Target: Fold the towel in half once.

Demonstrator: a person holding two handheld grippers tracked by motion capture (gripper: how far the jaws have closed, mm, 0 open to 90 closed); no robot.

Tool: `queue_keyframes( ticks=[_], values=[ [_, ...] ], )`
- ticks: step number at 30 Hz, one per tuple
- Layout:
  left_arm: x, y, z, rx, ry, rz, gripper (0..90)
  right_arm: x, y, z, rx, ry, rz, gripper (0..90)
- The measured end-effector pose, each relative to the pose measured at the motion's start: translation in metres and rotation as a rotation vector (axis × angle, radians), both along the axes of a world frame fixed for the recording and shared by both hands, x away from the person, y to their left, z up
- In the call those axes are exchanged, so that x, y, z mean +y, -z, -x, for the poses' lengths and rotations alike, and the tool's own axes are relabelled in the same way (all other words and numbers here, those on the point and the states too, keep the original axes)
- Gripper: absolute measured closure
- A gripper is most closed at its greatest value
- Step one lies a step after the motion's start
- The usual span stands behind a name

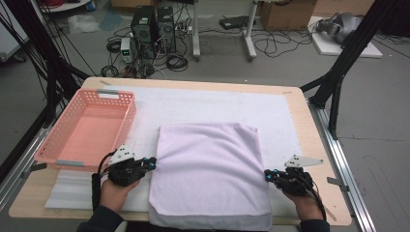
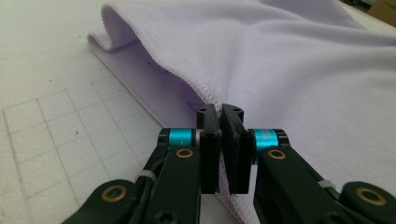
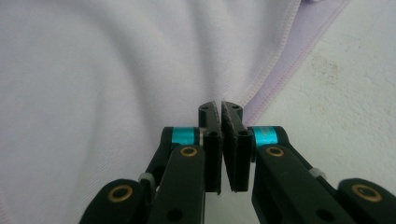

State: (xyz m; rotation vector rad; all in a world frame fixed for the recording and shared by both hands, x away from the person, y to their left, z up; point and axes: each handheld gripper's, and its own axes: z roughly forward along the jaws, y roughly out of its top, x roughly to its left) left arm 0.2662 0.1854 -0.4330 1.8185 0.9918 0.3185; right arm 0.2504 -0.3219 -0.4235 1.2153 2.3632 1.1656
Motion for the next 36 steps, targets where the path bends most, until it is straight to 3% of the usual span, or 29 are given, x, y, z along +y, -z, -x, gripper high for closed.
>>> queue_keyframes(
  ticks=[3,6,9,13,15,16,17,20,25,29,33,34,36],
  values=[
    [0.004,-0.002,0.006,0.050,0.018,0.051,86.9,-0.005,-0.009,0.005,0.021,-0.014,-0.021,87.1],
    [0.008,-0.003,0.013,0.086,0.048,0.051,87.1,-0.008,-0.015,0.013,0.058,-0.047,-0.019,87.1],
    [0.009,-0.002,0.016,0.106,0.064,0.033,87.1,-0.010,-0.014,0.019,0.127,-0.081,-0.013,86.8],
    [0.006,-0.004,0.015,0.134,0.080,0.042,86.3,-0.011,-0.009,0.015,0.127,-0.037,-0.011,77.2],
    [0.003,-0.008,0.013,0.106,0.083,0.048,76.5,-0.012,-0.010,0.010,0.097,0.004,-0.016,66.6],
    [0.002,-0.010,0.010,0.087,0.074,0.053,64.7,-0.013,-0.011,0.006,0.075,0.025,-0.019,65.3],
    [0.000,-0.012,0.005,0.074,0.062,0.064,57.1,-0.014,-0.012,0.002,0.059,0.048,-0.031,62.5],
    [-0.004,-0.016,-0.013,0.045,0.024,0.071,47.3,-0.014,-0.012,-0.016,0.010,0.090,-0.044,59.9],
    [-0.009,-0.019,-0.053,0.040,-0.052,0.055,44.9,-0.008,-0.011,-0.044,-0.033,0.109,-0.032,57.2],
    [-0.012,-0.021,-0.079,0.025,-0.102,0.010,44.5,-0.005,-0.012,-0.061,-0.055,0.111,-0.033,55.5],
    [-0.014,-0.013,-0.107,0.074,-0.131,0.025,44.4,-0.005,-0.007,-0.079,-0.069,0.120,-0.020,54.6],
    [-0.013,-0.010,-0.113,0.069,-0.138,0.037,44.7,-0.005,-0.006,-0.084,-0.069,0.128,-0.016,54.6],
    [-0.014,-0.004,-0.125,0.091,-0.168,0.017,45.3,-0.006,-0.004,-0.093,-0.066,0.142,-0.016,54.3]
  ],
)
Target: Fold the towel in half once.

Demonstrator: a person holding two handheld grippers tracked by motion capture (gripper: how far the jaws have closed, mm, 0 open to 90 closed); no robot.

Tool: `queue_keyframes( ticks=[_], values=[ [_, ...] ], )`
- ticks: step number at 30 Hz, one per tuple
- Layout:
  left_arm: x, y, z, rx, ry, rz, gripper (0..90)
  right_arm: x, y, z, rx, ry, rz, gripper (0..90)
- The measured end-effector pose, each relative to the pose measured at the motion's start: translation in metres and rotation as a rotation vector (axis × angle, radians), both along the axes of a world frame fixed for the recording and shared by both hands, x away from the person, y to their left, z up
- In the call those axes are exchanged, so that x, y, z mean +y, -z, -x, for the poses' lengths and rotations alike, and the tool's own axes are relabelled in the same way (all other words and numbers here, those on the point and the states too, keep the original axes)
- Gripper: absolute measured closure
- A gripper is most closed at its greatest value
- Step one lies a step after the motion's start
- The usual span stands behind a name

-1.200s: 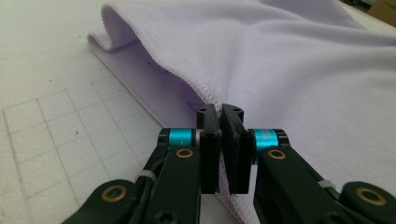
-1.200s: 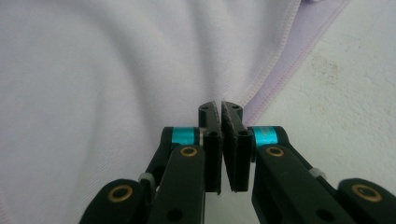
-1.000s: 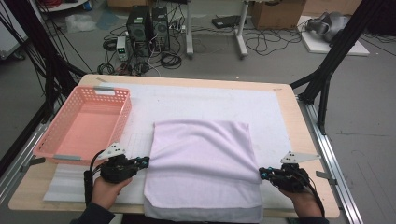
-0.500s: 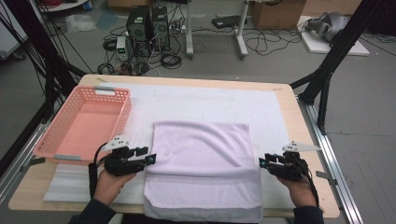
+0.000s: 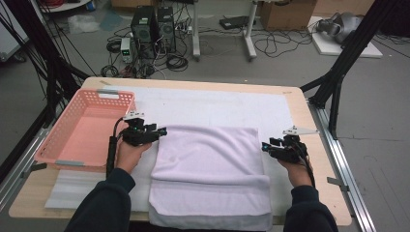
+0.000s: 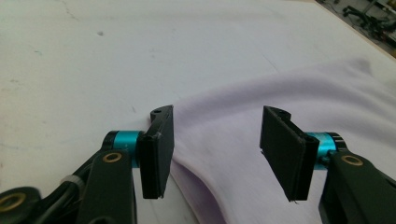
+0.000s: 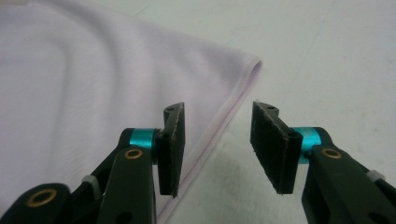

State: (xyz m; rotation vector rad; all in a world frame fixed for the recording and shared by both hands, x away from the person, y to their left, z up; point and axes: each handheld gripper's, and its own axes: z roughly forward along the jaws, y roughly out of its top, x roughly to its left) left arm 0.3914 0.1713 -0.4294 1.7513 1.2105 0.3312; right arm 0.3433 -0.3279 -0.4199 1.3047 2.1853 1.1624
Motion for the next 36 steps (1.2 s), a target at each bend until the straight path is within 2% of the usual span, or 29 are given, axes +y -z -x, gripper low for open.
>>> queue_keyframes(
  ticks=[3,5,8,11,12,13,15,16,17,19,21,23,24,25,28,31,32,34,36],
  values=[
    [-0.003,0.010,-0.016,0.017,-0.017,-0.028,45.2,0.001,0.005,-0.015,0.015,0.009,0.010,53.7],
    [-0.005,0.014,-0.025,0.041,-0.031,-0.047,44.9,0.003,0.010,-0.025,0.022,0.010,0.019,53.1],
    [-0.011,0.019,-0.034,0.049,-0.024,-0.077,45.0,0.008,0.016,-0.039,0.023,0.027,0.027,50.0],
    [-0.016,0.023,-0.035,0.012,-0.009,-0.121,48.3,0.015,0.025,-0.052,0.041,0.026,0.031,45.5],
    [-0.016,0.023,-0.035,0.009,-0.004,-0.127,51.3,0.017,0.027,-0.056,0.044,0.015,0.025,44.8],
    [-0.016,0.023,-0.035,0.006,0.002,-0.122,56.3,0.019,0.028,-0.060,0.041,0.015,0.041,43.9],
    [-0.018,0.023,-0.034,-0.001,0.035,-0.127,71.3,0.024,0.030,-0.065,0.030,0.014,0.059,44.6],
    [-0.020,0.023,-0.034,-0.011,0.046,-0.144,80.8,0.025,0.030,-0.067,0.025,0.007,0.075,48.1],
    [-0.020,0.023,-0.034,-0.012,0.049,-0.152,82.1,0.026,0.029,-0.068,0.023,-0.011,0.081,58.5],
    [-0.017,0.023,-0.035,0.000,0.021,-0.131,84.1,0.029,0.028,-0.070,0.018,-0.049,0.078,84.8],
    [-0.014,0.023,-0.037,0.005,-0.012,-0.114,85.0,0.034,0.026,-0.070,-0.004,-0.069,0.144,86.8],
    [-0.012,0.022,-0.039,-0.008,-0.039,-0.096,85.2,0.036,0.022,-0.074,-0.013,-0.061,0.182,87.5],
    [-0.011,0.021,-0.041,0.000,-0.036,-0.096,85.3,0.035,0.021,-0.077,-0.018,-0.051,0.183,88.0],
    [-0.012,0.020,-0.044,0.005,-0.035,-0.106,85.3,0.034,0.019,-0.079,-0.050,-0.029,0.186,88.0],
    [-0.014,0.014,-0.054,-0.013,-0.055,-0.111,85.3,0.032,0.014,-0.086,-0.078,-0.004,0.163,88.1],
    [-0.014,0.008,-0.068,-0.010,-0.080,-0.091,85.3,0.033,0.012,-0.093,-0.102,0.019,0.169,88.1],
    [-0.013,0.007,-0.071,-0.037,-0.094,-0.077,85.3,0.033,0.011,-0.096,-0.112,0.033,0.163,88.1],
    [-0.013,0.002,-0.081,-0.016,-0.106,-0.065,85.3,0.032,0.009,-0.101,-0.128,0.057,0.141,88.1],
    [-0.015,-0.002,-0.088,-0.048,-0.108,-0.069,85.3,0.032,0.007,-0.106,-0.139,0.078,0.134,88.0]
  ],
)
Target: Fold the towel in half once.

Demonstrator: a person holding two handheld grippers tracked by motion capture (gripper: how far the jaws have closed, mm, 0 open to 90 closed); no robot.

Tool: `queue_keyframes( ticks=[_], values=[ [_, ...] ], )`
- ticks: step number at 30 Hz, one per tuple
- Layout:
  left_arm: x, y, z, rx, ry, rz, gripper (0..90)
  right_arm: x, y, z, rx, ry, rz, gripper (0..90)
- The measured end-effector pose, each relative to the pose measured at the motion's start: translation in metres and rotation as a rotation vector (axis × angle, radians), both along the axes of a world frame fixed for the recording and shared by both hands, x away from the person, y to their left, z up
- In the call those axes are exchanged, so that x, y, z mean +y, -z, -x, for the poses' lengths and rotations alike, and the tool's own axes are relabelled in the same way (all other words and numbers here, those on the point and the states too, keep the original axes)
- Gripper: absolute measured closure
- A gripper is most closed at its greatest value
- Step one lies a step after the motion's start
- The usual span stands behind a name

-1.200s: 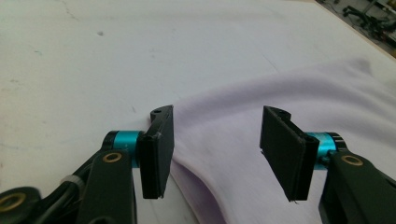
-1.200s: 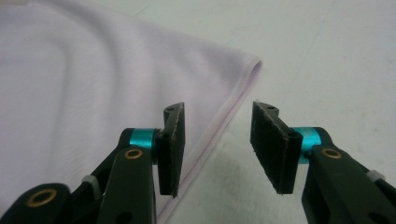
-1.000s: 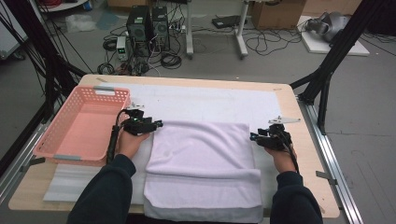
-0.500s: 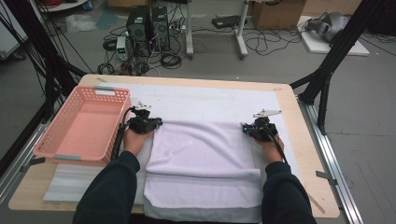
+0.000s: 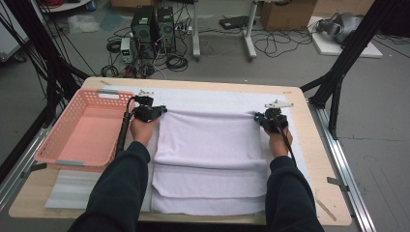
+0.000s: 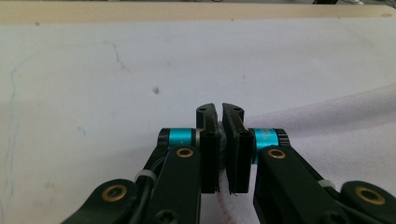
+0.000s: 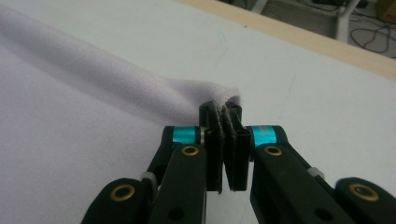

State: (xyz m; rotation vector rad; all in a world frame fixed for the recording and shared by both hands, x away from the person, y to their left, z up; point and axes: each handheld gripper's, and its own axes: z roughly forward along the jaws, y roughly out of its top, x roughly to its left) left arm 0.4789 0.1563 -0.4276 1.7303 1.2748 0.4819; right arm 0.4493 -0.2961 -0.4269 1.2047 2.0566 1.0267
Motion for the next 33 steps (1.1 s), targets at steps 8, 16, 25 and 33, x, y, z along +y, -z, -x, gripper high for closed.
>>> queue_keyframes(
  ticks=[8,16,25,33],
  values=[
    [-0.006,-0.004,-0.012,-0.043,0.016,-0.008,81.8,0.005,0.000,-0.013,-0.025,0.091,-0.003,87.2],
    [-0.009,-0.009,0.003,-0.016,0.110,0.006,46.8,0.005,0.001,-0.010,0.017,0.092,-0.061,62.9],
    [-0.013,-0.010,0.034,-0.038,0.163,0.026,47.6,0.002,-0.006,0.010,0.053,0.012,-0.091,61.7],
    [-0.022,-0.011,0.060,-0.048,0.231,0.015,45.7,0.002,-0.009,0.034,0.095,-0.078,-0.111,58.9]
  ],
)
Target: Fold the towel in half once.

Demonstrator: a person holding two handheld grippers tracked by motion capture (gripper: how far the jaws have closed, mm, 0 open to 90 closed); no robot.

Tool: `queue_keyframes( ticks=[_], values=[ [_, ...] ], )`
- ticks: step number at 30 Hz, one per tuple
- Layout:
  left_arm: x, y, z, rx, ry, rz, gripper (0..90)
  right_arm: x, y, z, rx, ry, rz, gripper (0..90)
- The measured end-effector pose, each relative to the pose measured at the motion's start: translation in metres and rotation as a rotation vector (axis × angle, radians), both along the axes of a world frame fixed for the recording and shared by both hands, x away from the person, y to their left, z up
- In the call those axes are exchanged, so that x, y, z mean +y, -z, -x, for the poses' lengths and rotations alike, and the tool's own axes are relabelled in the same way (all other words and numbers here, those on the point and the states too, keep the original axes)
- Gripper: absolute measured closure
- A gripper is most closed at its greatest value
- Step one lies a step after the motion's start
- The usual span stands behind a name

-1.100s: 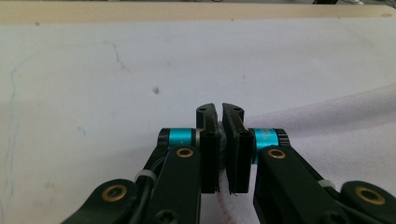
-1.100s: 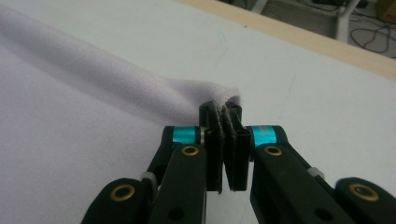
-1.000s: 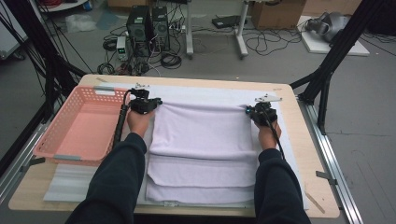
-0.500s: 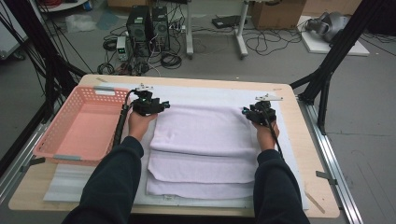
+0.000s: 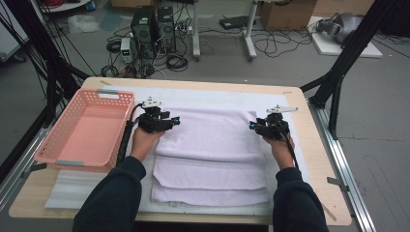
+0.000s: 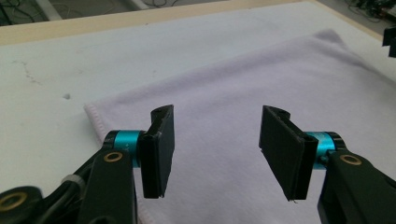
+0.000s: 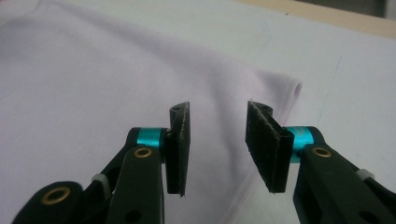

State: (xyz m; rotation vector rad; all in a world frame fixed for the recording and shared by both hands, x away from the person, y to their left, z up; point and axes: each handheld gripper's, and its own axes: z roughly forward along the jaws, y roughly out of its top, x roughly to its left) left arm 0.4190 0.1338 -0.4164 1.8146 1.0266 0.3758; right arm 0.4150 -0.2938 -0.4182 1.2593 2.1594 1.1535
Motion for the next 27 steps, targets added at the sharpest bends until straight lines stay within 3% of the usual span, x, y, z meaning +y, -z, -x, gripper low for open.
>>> queue_keyframes(
  ticks=[3,5,7,9,14,21,27],
  values=[
    [0.001,0.004,0.010,0.006,0.005,-0.004,45.8,-0.002,0.000,0.010,0.017,-0.023,0.006,57.2],
    [0.005,0.006,0.017,0.016,0.005,-0.011,45.8,-0.002,-0.001,0.015,0.053,-0.045,0.010,54.8],
    [0.008,0.009,0.025,0.020,0.004,-0.013,45.9,-0.002,-0.003,0.023,0.036,-0.072,0.011,57.2],
    [0.011,0.011,0.032,0.050,0.022,-0.029,45.7,-0.002,-0.003,0.032,0.034,-0.097,-0.007,57.3],
    [0.014,0.013,0.053,0.045,0.054,-0.051,45.9,-0.005,0.003,0.052,0.060,-0.153,-0.038,57.1],
    [0.022,0.017,0.078,0.025,0.040,-0.024,44.5,-0.014,0.004,0.083,0.020,-0.145,-0.054,55.8],
    [0.027,0.023,0.102,-0.018,0.032,-0.008,44.3,-0.023,0.010,0.103,-0.010,-0.137,-0.065,55.7]
  ],
)
